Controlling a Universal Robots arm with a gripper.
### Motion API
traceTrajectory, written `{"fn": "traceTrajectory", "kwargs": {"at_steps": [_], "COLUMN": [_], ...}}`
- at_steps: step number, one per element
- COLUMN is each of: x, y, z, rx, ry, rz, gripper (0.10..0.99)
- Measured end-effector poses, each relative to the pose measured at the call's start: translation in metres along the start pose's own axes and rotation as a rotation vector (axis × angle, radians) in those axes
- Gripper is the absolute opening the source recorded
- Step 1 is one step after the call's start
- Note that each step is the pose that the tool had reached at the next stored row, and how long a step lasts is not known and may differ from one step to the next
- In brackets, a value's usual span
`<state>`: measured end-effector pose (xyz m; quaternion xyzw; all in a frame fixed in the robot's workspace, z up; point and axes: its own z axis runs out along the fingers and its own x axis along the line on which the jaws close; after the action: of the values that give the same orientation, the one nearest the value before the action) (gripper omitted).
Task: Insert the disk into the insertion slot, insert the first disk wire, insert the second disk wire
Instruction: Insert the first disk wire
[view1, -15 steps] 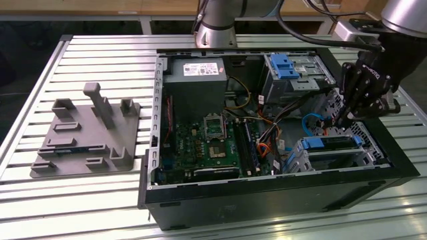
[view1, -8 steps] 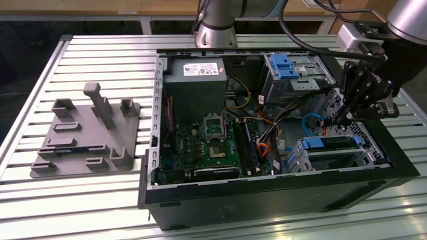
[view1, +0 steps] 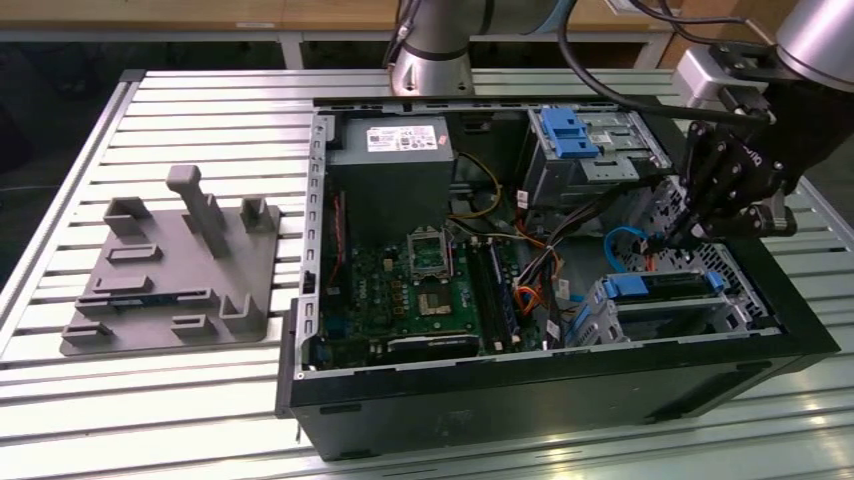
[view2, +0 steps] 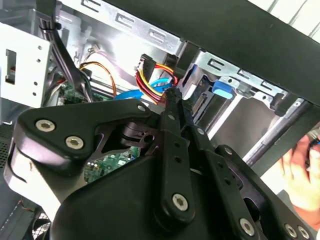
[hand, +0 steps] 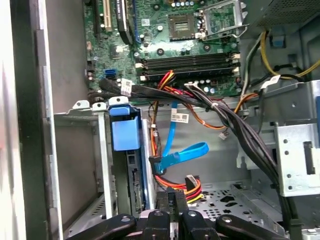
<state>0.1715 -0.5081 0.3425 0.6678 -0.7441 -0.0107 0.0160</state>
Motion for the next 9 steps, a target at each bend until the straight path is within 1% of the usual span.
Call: {"fn": "traceTrajectory", "kwargs": {"at_steps": [1,2,3,9], "x": [0.0012,0.0026,0.0042,0.0047], "y": [-0.0001,-0.0001,-0.0003,-0.0003], "z": [0.0001,0.0001,0.0001,0.0001], "rx": [-0.001,-0.001,-0.002,-0.002], "ry": [-0.0126,-0.0219,-0.0245,-0.0246], "rz": [-0.001,-0.001,-0.001,-0.001], "gripper": [0.165,0.165,0.165,0.165]}}
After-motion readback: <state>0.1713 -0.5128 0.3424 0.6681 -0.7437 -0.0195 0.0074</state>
